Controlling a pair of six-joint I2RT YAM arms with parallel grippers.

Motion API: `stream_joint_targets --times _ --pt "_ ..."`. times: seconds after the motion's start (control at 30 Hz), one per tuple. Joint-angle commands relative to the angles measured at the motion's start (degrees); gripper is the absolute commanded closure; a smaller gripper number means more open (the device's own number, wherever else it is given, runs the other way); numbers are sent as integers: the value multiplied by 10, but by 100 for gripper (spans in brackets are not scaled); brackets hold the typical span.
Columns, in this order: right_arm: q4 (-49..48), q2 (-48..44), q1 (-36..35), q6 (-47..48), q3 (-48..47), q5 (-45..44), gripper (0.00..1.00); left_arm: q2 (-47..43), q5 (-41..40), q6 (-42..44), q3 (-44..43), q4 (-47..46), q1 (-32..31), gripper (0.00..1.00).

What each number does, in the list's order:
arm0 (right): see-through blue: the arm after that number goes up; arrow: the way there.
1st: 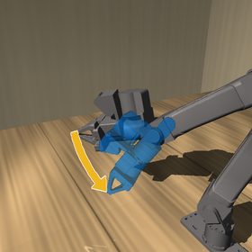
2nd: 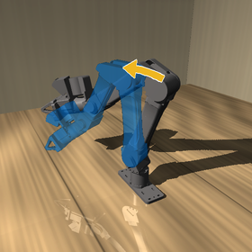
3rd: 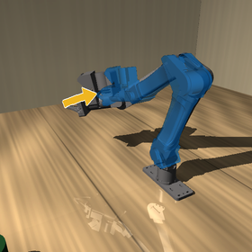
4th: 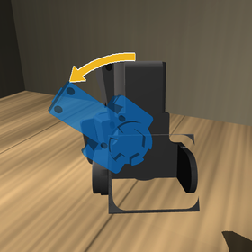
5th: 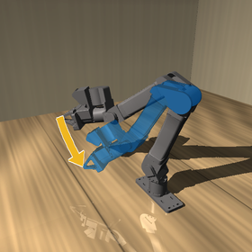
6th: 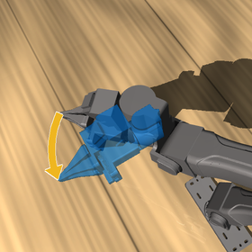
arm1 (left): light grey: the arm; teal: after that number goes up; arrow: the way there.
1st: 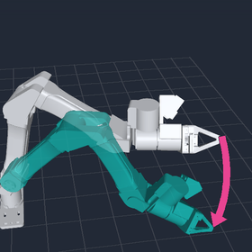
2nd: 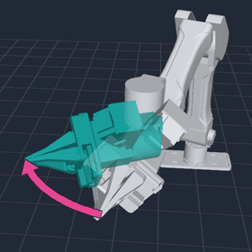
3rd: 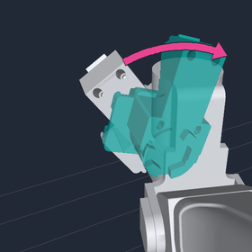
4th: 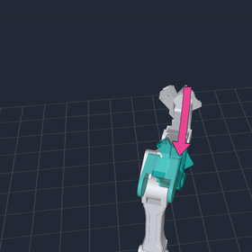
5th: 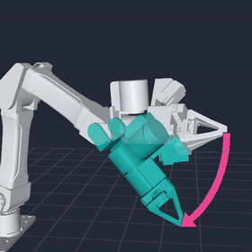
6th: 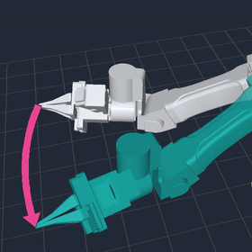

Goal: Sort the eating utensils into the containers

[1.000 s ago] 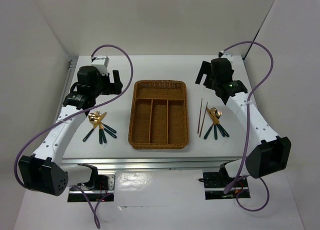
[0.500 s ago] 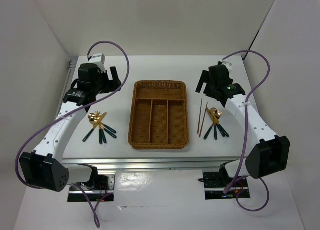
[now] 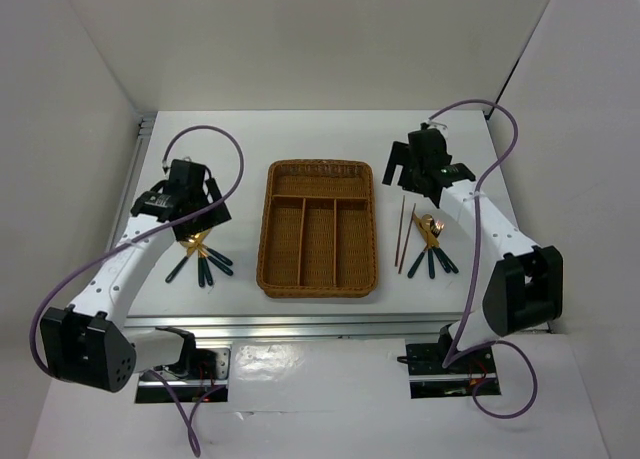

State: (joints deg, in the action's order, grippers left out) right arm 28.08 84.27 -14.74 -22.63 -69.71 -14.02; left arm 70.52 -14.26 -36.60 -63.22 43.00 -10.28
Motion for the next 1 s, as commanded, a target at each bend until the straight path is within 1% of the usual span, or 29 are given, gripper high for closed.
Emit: stream_joint_targets --times 0.0,0.07,0.17,0.23,0.27,0.37,0.47,0.57,0.6,0.63,0.8,0.87,0.97 --pt "-39 6 2 12 8 7 0 -34 -4 -76 34 38 2 10" --pt "-46 12 8 12 13 14 0 -41 -4 -106 69 19 2 13" --pt "-52 26 8 12 19 22 0 -41 2 -130 103 -10 2 13" --pt "-52 26 8 12 19 22 0 -33 13 -138 110 -37 2 18" --pt "-52 31 8 12 19 22 0 -28 13 -145 110 -45 2 18" --pt "-52 31 8 12 19 17 0 -6 7 -156 115 -64 2 25" --pt "-52 31 8 7 19 17 0 3 -8 -181 122 -79 2 25" --pt "-52 37 8 7 19 17 0 9 -21 -197 151 -100 2 25" --pt "-52 43 8 7 19 17 0 9 -21 -197 163 -123 2 25" --pt "-52 43 8 7 19 12 0 9 -16 -205 163 -131 2 23" --pt "-47 43 8 7 13 12 0 28 -21 -216 171 -165 2 23" --pt "-47 49 8 7 8 12 0 45 -26 -216 171 -173 2 24" --pt "-42 49 8 7 8 12 0 71 -31 -222 171 -180 2 30"
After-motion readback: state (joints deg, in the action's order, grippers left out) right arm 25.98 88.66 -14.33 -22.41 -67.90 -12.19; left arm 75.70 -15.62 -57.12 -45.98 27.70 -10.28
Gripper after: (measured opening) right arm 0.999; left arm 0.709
